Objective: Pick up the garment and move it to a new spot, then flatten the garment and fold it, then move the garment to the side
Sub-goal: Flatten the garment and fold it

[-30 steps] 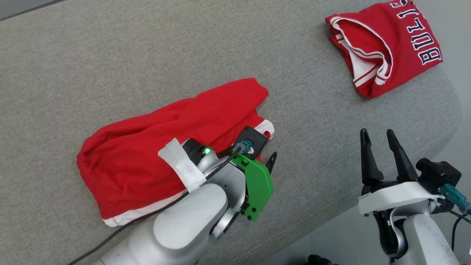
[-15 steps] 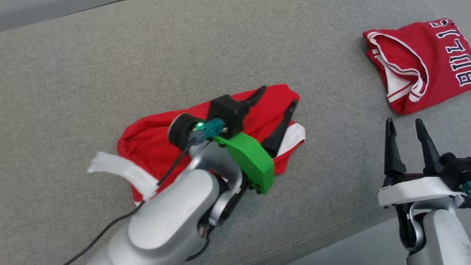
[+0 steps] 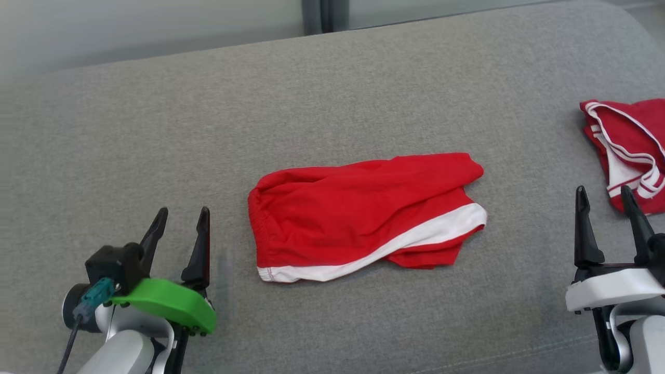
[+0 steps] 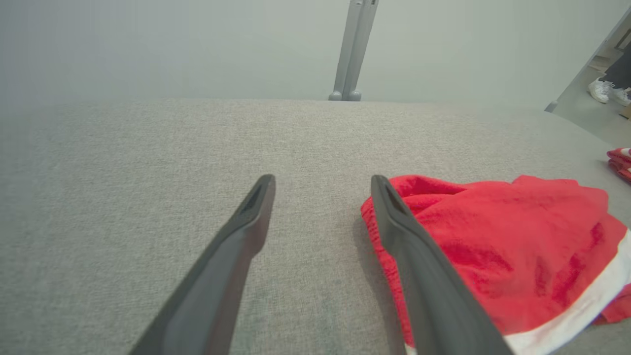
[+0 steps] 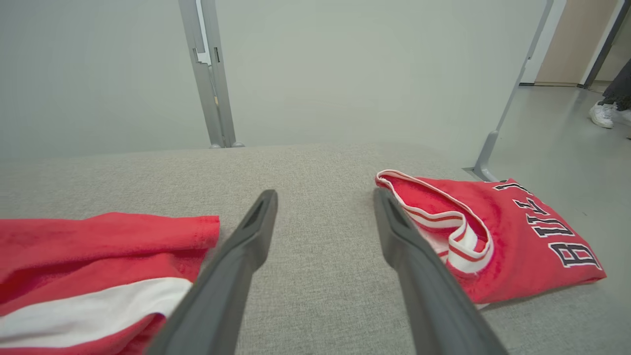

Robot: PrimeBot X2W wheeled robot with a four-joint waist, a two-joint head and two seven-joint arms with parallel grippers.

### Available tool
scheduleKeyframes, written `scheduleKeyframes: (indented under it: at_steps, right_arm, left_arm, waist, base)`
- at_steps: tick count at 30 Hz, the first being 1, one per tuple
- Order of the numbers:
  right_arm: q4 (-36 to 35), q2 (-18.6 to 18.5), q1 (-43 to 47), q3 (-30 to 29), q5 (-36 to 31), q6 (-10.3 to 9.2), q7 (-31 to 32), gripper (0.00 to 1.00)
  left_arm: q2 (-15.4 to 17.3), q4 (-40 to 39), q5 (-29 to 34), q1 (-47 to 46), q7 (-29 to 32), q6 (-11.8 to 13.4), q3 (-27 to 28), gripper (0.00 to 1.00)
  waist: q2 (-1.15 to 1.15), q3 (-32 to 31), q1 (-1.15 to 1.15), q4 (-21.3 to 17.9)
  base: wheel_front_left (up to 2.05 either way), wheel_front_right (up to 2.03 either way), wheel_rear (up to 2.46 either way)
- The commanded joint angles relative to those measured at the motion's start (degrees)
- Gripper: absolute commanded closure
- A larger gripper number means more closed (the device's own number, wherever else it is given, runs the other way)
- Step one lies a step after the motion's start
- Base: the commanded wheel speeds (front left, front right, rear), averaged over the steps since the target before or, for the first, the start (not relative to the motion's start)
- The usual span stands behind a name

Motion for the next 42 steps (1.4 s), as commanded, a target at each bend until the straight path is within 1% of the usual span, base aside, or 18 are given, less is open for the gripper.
scheduleKeyframes:
  at_steps: [1, 5, 7, 8, 10, 15, 18, 21, 28, 29, 32, 36, 42]
  right_arm:
    - [-0.1, -0.5, 1.5, -0.4, -0.4, -0.04, -0.1, 0.00]
    - [0.9, -0.5, 2.8, 0.2, -0.8, -0.04, -0.1, 0.00]
    - [1.3, -0.5, 3.4, 0.4, -0.7, -0.04, -0.1, 0.00]
    - [1.2, -0.7, 3.6, 0.5, -0.8, -0.04, -0.1, 0.00]
    - [1.0, -0.8, 3.9, 0.2, -1.1, -0.04, -0.1, 0.00]
    - [0.7, -0.6, 5.5, 0.1, -1.9, -0.04, -0.1, 0.00]
    - [1.0, 0.0, 6.5, 0.9, -2.0, -0.04, -0.1, 0.00]
    - [1.1, 0.7, 8.3, 1.3, -1.7, -0.04, -0.1, 0.00]
    - [0.8, 2.2, 10.6, 0.3, -1.1, -0.04, -0.1, 0.00]
    - [0.8, 2.2, 10.6, 0.3, -1.1, -0.04, -0.1, 0.00]
    - [0.4, 2.5, 10.7, 0.1, -1.3, -0.04, -0.1, 0.00]
    - [0.5, 2.7, 10.1, 0.2, -1.4, -0.04, -0.1, 0.00]
    - [0.5, 2.9, 9.2, 0.3, -1.3, -0.04, -0.1, 0.00]
  left_arm:
    - [0.3, 1.3, 0.5, 2.0, -0.8, -0.2, 0.3, 0.00]
    - [-0.8, 4.8, 0.2, 6.1, -2.6, -2.1, 2.1, 0.00]
    - [-1.0, 6.0, 2.0, 7.5, -2.9, -3.7, 2.5, 0.00]
    - [-1.2, 6.6, 2.7, 8.4, -3.0, -3.9, 3.2, 0.00]
    - [-1.9, 6.5, 5.0, 10.1, -3.0, -4.7, 5.6, 0.00]
    - [-4.5, 5.8, 9.9, 15.4, -2.9, -8.3, 14.4, 0.00]
    - [-6.4, 6.2, 12.2, 18.1, -2.9, -10.6, 19.2, 0.00]
    - [-8.6, 6.4, 13.8, 20.2, -3.0, -13.3, 23.0, 0.00]
    - [-12.9, 7.2, 18.0, 22.1, -2.9, -18.8, 29.7, 0.00]
    - [-12.9, 7.2, 18.0, 22.1, -2.9, -18.8, 29.7, 0.00]
    - [-14.2, 7.3, 19.8, 21.9, -3.0, -20.6, 31.8, 0.00]
    - [-15.6, 7.7, 21.5, 21.3, -2.9, -21.9, 33.6, 0.00]
    - [-16.8, 8.6, 23.4, 20.6, -2.9, -23.1, 35.3, 0.00]
  waist:
    - [0.00, -4.8, 0.00, 5.8]
    - [0.00, -6.3, 0.00, 8.3]
    - [0.00, -7.0, 0.00, 9.2]
    - [0.00, -7.3, 0.00, 9.6]
    - [0.00, -7.7, 0.00, 10.4]
    - [0.00, -9.1, 0.00, 11.6]
    - [0.00, -10.0, 0.00, 11.3]
    - [0.00, -11.0, 0.00, 11.0]
    - [0.00, -11.0, 0.00, 9.0]
    - [0.00, -11.0, 0.00, 9.0]
    - [0.00, -10.6, 0.00, 8.1]
    - [0.00, -9.8, 0.00, 7.0]
    - [0.00, -9.1, 0.00, 6.2]
  base:
    - [0.00, 0.00, 0.00]
    - [0.00, 0.00, 0.00]
    - [0.00, 0.00, 0.00]
    - [0.00, 0.00, 0.00]
    - [0.00, 0.00, 0.00]
    - [0.00, 0.00, 0.00]
    - [0.00, 0.00, 0.00]
    - [0.00, 0.00, 0.00]
    - [0.00, 0.00, 0.00]
    - [0.00, 0.00, 0.00]
    - [0.00, 0.00, 0.00]
    - [0.00, 0.00, 0.00]
    - [0.00, 0.00, 0.00]
